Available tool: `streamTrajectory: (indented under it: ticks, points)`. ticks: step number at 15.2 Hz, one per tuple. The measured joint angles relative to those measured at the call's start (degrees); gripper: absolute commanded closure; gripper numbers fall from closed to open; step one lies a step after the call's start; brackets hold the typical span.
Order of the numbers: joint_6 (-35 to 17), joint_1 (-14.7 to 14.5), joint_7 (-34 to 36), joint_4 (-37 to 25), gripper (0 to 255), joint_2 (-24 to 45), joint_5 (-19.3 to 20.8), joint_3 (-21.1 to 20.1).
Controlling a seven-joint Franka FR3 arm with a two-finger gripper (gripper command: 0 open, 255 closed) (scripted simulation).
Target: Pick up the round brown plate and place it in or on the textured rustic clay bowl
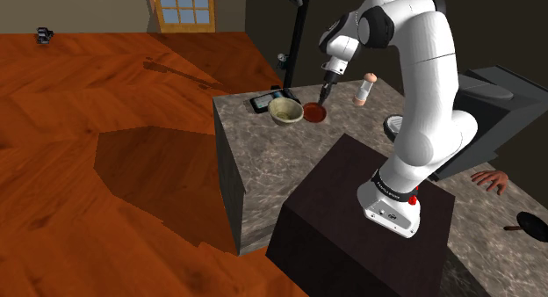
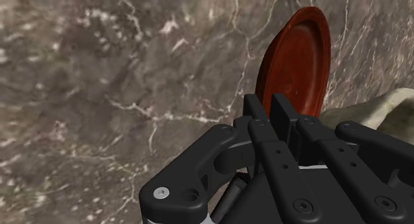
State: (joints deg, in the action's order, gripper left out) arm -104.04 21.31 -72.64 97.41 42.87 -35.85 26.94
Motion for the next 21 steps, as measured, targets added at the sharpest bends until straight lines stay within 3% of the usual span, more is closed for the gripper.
streamTrajectory:
  ticks: [21]
  points:
    - [9.06, -2.12, 4.75, -0.10, 255, -10.74, 4.96, 3.28]
